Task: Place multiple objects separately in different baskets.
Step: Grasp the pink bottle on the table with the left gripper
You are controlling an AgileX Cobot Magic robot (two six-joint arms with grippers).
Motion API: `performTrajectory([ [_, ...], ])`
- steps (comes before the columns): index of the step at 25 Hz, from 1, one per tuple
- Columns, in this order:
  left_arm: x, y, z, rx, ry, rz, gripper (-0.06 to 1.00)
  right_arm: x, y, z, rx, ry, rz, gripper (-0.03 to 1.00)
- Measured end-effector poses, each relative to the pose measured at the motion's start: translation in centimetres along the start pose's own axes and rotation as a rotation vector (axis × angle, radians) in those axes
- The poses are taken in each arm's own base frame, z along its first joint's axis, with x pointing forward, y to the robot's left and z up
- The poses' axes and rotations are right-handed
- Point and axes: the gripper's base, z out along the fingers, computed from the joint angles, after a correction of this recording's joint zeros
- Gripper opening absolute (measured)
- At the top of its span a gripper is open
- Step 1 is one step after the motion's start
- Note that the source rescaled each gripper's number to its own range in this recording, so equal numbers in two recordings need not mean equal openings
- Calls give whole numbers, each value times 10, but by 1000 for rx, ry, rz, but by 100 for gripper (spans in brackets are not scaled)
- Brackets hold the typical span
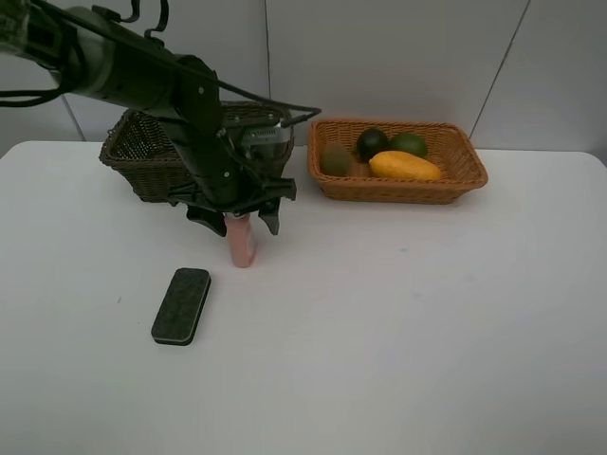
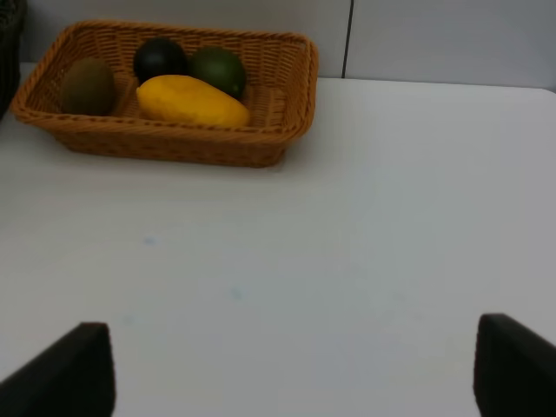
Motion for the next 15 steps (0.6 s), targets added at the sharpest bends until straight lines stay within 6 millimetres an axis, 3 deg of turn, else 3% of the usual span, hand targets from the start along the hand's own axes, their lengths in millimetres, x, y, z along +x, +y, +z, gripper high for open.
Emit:
performTrajectory([
  [1, 0, 0, 2, -2, 4, 1, 70, 0, 0, 0, 0, 0, 0, 100],
  [3, 0, 0, 3, -4, 8, 1, 33, 0, 0, 0, 0, 0, 0, 100],
  [4, 0, 0, 3, -4, 8, 2, 28, 0, 0, 0, 0, 0, 0, 100],
  [15, 1, 0, 3, -2, 12, 0, 30, 0, 0, 0, 0, 0, 0, 100],
])
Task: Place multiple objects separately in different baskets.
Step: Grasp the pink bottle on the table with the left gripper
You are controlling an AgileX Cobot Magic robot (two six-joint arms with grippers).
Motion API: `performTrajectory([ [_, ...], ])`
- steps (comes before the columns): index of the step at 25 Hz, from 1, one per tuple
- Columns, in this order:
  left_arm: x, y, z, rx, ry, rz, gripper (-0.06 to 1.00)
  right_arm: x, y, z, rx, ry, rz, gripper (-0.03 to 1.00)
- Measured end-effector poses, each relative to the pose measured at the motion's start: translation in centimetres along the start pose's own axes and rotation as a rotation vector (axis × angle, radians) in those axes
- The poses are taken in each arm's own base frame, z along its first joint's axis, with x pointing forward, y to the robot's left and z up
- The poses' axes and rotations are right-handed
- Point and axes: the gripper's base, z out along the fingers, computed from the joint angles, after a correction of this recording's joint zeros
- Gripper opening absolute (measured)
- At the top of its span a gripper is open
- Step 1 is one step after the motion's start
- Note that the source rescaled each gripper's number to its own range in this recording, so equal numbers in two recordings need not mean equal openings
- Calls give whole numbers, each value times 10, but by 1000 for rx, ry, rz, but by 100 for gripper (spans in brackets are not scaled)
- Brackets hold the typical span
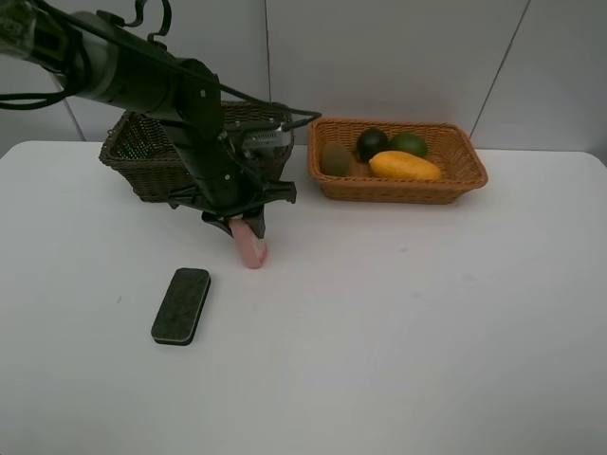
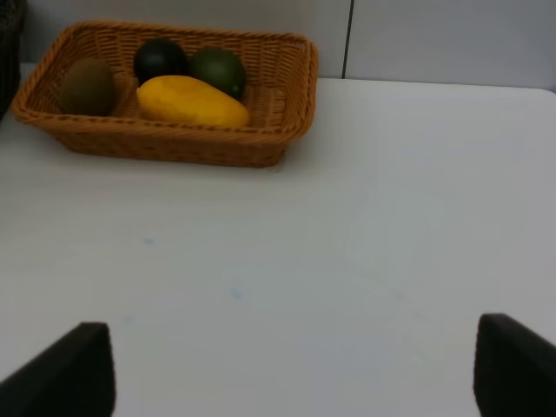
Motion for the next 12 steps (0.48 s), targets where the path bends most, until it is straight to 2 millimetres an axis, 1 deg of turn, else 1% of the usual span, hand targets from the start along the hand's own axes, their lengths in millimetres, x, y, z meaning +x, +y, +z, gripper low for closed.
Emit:
performTrajectory([
  [8, 5, 1, -2, -15, 54, 1, 30, 0, 0, 0, 0, 0, 0, 100],
  [12, 7, 1, -10, -18, 71, 6, 30, 0, 0, 0, 0, 0, 0, 100],
])
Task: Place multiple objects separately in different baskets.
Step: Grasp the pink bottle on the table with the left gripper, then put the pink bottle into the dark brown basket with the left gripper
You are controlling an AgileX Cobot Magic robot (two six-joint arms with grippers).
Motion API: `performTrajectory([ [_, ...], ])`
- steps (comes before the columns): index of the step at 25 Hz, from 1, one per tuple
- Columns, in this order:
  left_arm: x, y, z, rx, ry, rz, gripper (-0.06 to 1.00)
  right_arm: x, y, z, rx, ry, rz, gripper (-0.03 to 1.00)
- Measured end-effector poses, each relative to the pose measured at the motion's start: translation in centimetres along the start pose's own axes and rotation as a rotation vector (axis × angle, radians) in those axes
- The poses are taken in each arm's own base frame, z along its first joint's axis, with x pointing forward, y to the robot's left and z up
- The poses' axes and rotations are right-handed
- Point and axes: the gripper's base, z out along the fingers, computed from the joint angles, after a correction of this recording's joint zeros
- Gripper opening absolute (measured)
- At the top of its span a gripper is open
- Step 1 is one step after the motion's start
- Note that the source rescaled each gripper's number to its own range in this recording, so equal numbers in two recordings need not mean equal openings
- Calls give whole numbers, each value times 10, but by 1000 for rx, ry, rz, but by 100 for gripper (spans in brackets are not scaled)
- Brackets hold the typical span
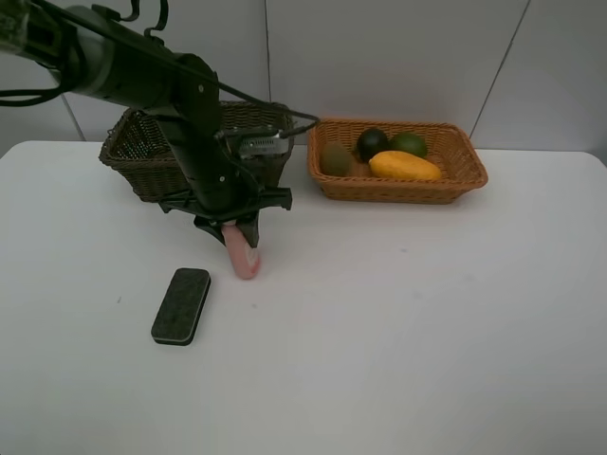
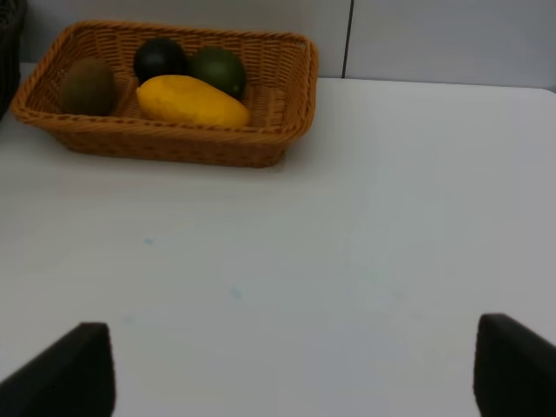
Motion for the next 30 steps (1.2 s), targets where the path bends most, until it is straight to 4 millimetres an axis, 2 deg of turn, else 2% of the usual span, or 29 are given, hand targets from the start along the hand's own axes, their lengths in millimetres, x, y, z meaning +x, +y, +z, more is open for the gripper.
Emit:
performTrajectory([
  [14, 8, -5, -72, 46, -98, 42, 30, 0, 0, 0, 0, 0, 0, 100],
  [17, 10, -5, -83, 53, -116, 52, 30, 0, 0, 0, 0, 0, 0, 100],
  [18, 11, -3, -94, 62, -142, 55, 30, 0, 0, 0, 0, 0, 0, 100],
  [20, 10, 1, -103, 65, -163, 60, 30, 0, 0, 0, 0, 0, 0, 100],
  [30, -6, 34, -127, 35, -248, 107, 30, 0, 0, 0, 0, 0, 0, 100],
])
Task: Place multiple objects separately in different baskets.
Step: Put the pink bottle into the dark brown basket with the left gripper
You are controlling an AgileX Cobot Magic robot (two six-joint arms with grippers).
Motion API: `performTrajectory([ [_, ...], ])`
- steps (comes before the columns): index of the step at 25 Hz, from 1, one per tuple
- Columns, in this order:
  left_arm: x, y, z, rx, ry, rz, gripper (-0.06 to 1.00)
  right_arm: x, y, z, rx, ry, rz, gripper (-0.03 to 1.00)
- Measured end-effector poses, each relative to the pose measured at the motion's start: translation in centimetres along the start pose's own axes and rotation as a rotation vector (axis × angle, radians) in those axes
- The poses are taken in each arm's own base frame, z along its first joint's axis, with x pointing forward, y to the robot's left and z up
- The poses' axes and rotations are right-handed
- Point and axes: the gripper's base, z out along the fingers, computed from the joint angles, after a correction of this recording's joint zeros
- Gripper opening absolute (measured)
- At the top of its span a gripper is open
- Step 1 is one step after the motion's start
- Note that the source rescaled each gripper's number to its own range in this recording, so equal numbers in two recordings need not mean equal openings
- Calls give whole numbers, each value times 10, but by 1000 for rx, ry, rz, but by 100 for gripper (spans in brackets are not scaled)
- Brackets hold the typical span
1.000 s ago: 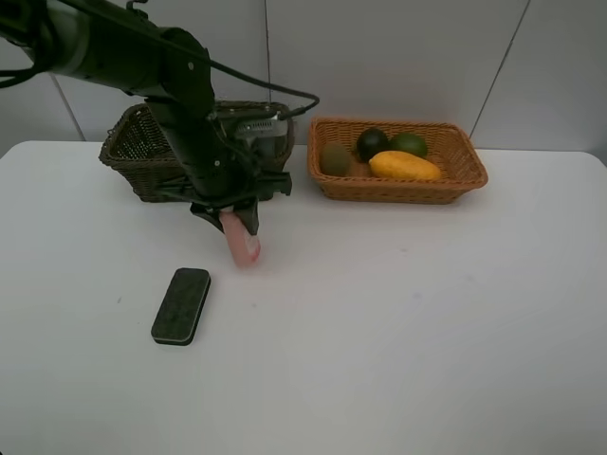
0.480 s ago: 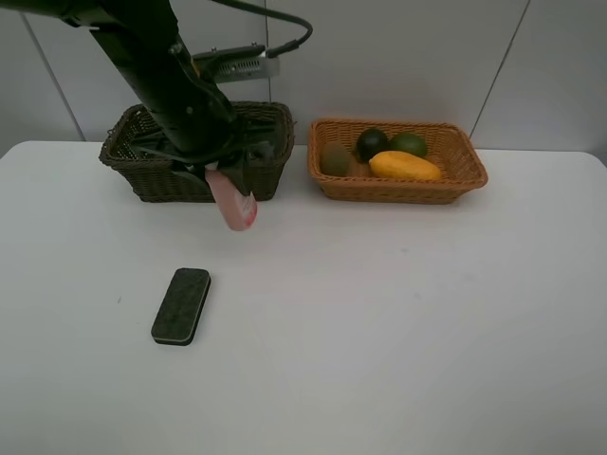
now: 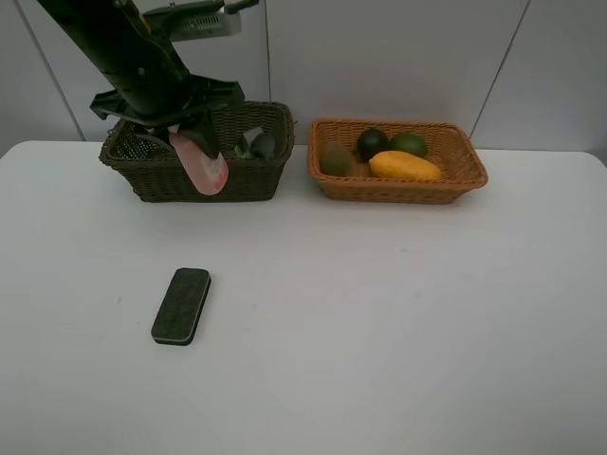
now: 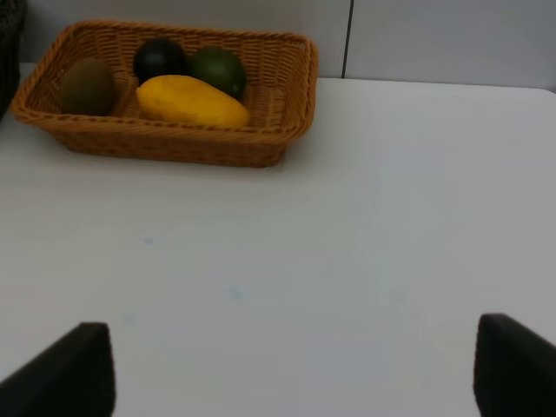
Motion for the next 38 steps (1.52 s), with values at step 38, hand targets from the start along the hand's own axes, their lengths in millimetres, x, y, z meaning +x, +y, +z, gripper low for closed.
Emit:
performTrajectory([
  [38, -59, 79, 76, -331, -345, 458, 30, 0, 0, 0, 0, 0, 0, 100],
])
